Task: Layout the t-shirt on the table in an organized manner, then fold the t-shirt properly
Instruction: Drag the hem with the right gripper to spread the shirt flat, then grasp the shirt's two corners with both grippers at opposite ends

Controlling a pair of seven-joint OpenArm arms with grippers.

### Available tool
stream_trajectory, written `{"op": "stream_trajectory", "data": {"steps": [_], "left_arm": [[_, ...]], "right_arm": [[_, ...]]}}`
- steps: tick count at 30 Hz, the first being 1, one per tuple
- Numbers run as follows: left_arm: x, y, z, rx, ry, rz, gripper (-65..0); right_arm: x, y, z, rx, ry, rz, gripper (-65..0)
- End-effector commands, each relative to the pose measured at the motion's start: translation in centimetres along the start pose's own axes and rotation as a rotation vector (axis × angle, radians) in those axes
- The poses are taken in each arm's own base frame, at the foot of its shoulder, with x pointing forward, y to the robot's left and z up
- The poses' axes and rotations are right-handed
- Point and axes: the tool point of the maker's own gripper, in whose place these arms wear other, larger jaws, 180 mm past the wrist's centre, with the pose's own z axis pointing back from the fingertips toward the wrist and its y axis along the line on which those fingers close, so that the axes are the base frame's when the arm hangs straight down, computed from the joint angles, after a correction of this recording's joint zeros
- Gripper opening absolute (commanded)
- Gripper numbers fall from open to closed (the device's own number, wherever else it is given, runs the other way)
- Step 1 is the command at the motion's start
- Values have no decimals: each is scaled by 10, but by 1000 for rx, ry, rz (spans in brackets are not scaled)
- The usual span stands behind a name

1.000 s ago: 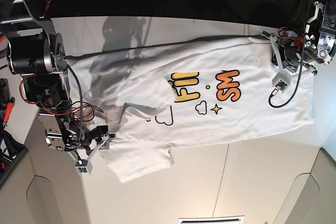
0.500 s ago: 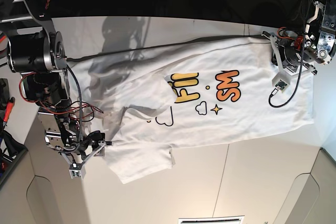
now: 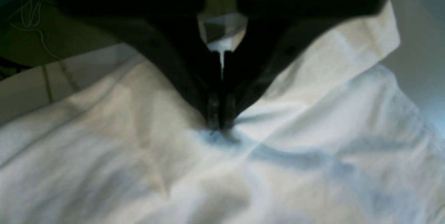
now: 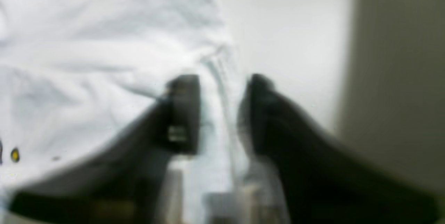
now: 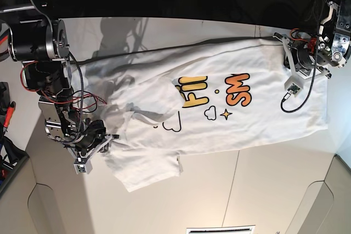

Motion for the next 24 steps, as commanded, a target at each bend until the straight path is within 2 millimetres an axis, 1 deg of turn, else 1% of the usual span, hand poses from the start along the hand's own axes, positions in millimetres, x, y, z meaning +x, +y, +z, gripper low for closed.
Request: {"op": "stream_trajectory", "data": {"steps": [1,4,6,7,8,12,14,17,19,20,22,24], "left_arm": [[10,10,5,21,-34,-11,-650],[12,16,5,53,-41,1,-649],[13,19,6,75,-46,-12,-524],[15,22,7,91,-54,-17,-475],[17,27,8,119,-59,-18,-446],[30,52,20,278,-98,-54,-438],[40,65,29,365,-127,-87,-438],[60,86,40,474,-196,-112,-438],[75,100,45,523,-242,-91,-439],[81,109,45,541,-256,-77,-439],[89,133,42,579,-265,-25,-439],[90,161,34,587,-252,69,-439]], "right_arm": [[10,4,1,14,4,15,-650],[20,5,4,14,-11,28,-650],[26,6,6,15,-13,37,-650],[27,7,7,16,-10,42,-650],[27,8,8,17,-4,46,-650],[25,10,11,19,12,57,-650],[20,11,11,20,15,59,-650],[3,9,11,17,41,57,-650],[-9,4,12,11,59,54,-650],[-14,2,12,7,68,53,-650],[-23,-4,14,-1,81,54,-650],[-30,-11,16,-13,91,55,-650]]}}
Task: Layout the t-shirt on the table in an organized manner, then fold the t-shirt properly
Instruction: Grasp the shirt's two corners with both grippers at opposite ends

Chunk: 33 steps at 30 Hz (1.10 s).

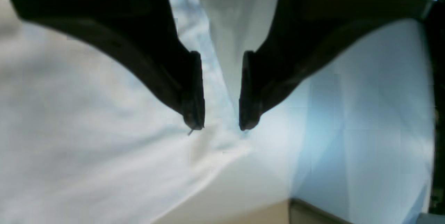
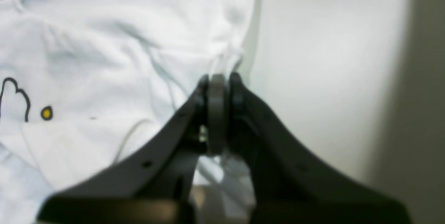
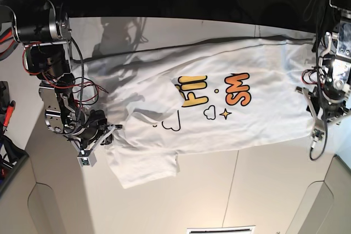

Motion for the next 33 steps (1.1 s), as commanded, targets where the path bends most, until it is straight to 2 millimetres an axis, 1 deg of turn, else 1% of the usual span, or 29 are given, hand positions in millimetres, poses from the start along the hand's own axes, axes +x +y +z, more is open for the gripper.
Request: {"op": "stream_trajectory", "data": {"steps": [1,3,4,5,7,8,10,12,14,16,20,26,30,33], "left_arm": [[9,28,-10,43,-10,51,-439],[0,43,-32,16,46,174,-438],[-5,46,-42,-8,78,239,-427],[-10,48,-51,-40,107,301,-396],[-16,42,-64,-122,150,405,-317],[-18,37,-68,-160,168,443,-289],[-22,30,-75,-205,185,502,-280],[-24,26,-79,-228,178,565,-280],[-26,22,-81,-240,166,609,-280],[-19,18,-81,-269,130,621,-280],[-9,21,-82,-271,89,626,-281],[5,18,-81,-306,25,638,-281],[11,17,-82,-302,-2,644,-281],[10,10,-84,-294,12,633,-281]], "right_arm": [[-10,-16,3,-44,61,21,-650],[-14,-27,7,-61,67,24,-650],[-15,-33,9,-71,68,25,-650],[-15,-38,11,-80,67,26,-650],[-15,-48,14,-97,68,30,-650],[-14,-53,16,-105,68,33,-650],[-13,-60,19,-118,66,36,-650],[-12,-65,21,-123,64,34,-650],[-11,-64,21,-117,58,19,-650],[-11,-60,20,-96,52,8,-650],[-9,-55,20,-67,46,1,-650],[-9,-54,20,-61,46,4,-650],[-9,-54,20,-61,45,4,-650],[-9,-54,20,-61,42,4,-650]]}}
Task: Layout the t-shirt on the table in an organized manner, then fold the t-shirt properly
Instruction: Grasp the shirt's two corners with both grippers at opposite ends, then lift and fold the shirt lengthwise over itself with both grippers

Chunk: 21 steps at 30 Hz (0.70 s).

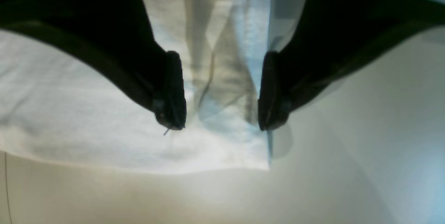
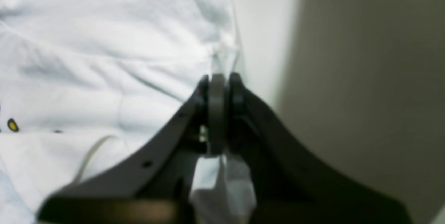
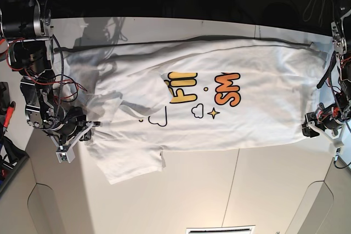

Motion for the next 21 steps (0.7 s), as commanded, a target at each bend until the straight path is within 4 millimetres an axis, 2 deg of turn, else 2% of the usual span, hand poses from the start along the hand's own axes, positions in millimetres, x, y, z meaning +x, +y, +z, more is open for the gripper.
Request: {"op": "stream_trajectory", "data": {"steps": [1,9,11,14,15,17,21], "left_arm": [[24,3,3,12,-59,-1,-281],[17,-20,-7,-23,-50,1,-299],[17,-20,-6,-22,-51,2,-385],[25,-15,-4,-14,-87,1,-630],[27,-12,-3,-9,-99,-1,-650],[32,-7,0,-7,-112,10,-650],[46,-14,7,-87,-152,54,-650]], "right_arm": [[0,-6,2,-12,29,13,-650],[0,-6,2,-12,29,12,-650],[0,-6,2,-12,29,13,-650],[0,-6,2,-13,29,13,-650],[0,-6,2,-13,28,13,-650],[3,-6,3,-13,21,17,-650],[18,-1,7,-7,-11,38,-650]]}}
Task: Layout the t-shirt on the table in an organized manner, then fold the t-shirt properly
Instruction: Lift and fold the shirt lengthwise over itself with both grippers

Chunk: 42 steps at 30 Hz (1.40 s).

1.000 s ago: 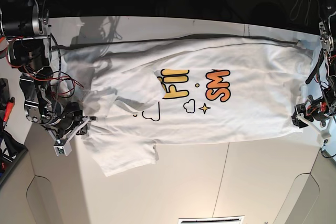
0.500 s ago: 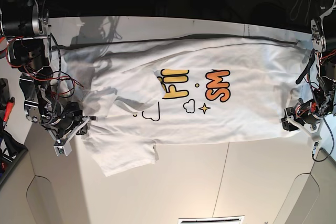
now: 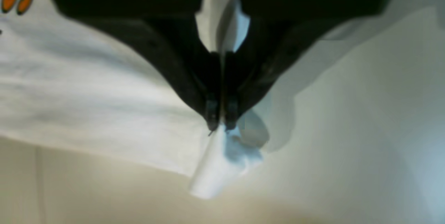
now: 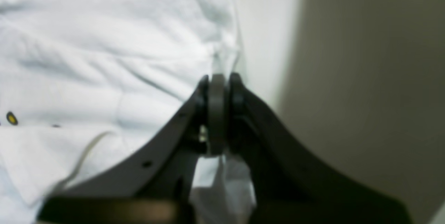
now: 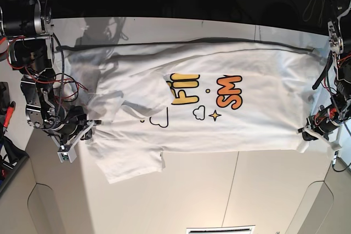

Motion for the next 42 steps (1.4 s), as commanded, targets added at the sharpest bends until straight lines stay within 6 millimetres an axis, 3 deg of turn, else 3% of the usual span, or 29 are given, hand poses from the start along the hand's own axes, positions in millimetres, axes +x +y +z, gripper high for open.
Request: {"op": "stream_trajectory", "data": {"steps": [1,9,15,22,32,42], "left_arm": [[32,1,6,-22,-70,-1,-650],[28,-8,26,-200,-1,108,-650],[43,18,53,-246,-80,335,-650],[8,10,75,-379,53,502,-650],[-59,25,92,-345,161,561,-650],[-79,31,104,-317,199,508,-650]], "right_arm": [[17,-4,6,-9,-22,22,-650],[44,12,43,-5,-130,84,-650],[35,-3,74,-49,-150,69,-650],[2,-29,97,-70,-78,58,-650],[-57,-21,104,-21,150,14,-650],[-87,-14,109,13,292,-19,-650]]}}
